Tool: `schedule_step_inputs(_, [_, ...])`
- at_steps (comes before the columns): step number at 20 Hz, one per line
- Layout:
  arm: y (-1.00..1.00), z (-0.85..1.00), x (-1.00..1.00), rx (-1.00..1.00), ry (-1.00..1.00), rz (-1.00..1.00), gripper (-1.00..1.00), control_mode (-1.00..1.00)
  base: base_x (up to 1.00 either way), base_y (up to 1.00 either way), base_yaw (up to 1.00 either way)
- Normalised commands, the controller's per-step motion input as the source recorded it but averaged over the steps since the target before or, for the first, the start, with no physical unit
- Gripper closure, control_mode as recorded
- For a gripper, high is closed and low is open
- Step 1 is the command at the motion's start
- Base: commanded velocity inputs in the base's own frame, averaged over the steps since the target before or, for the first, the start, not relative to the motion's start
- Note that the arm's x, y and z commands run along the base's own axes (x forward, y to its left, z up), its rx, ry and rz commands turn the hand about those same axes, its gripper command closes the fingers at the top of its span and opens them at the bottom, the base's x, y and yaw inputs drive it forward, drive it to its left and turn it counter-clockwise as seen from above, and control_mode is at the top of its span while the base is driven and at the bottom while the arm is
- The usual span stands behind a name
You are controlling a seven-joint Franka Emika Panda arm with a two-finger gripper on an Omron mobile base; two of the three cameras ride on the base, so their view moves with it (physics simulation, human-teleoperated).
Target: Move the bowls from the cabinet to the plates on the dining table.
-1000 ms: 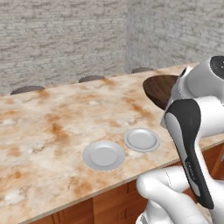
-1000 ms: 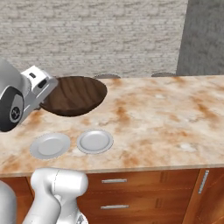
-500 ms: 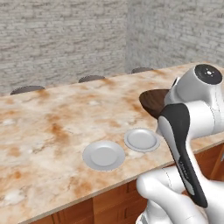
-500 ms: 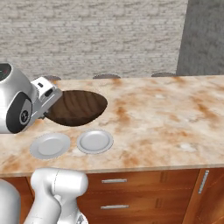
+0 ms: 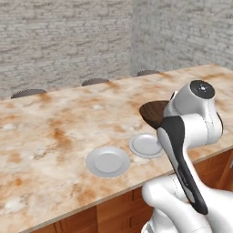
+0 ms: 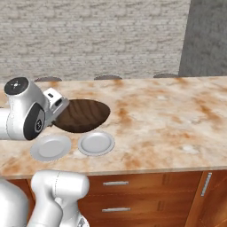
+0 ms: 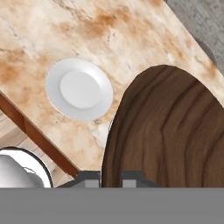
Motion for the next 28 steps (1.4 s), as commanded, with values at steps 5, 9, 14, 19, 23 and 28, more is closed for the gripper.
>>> schedule_step_inputs(5, [0.0, -0.48, 0.33, -0.03, 0.0, 0.04, 1.0, -1.0, 0.0, 0.0, 0.0])
schedule_step_inputs(9, [0.0, -0.5, 0.36, -0.04, 0.0, 0.04, 1.0, -1.0, 0.0, 0.0, 0.0])
schedule_step_inputs(14, [0.03, -0.43, 0.44, -0.03, 0.06, 0.03, 1.0, -1.0, 0.0, 0.0, 0.0])
schedule_step_inputs(19, [0.05, -0.37, 0.43, -0.02, 0.07, 0.02, 1.0, -1.0, 0.0, 0.0, 0.0])
schedule_step_inputs(23, [0.08, -0.33, 0.46, -0.01, 0.13, 0.01, 1.0, -1.0, 0.0, 0.0, 0.0])
schedule_step_inputs(28, [0.04, -0.35, 0.39, -0.01, 0.09, 0.0, 1.0, -1.0, 0.0, 0.0, 0.0])
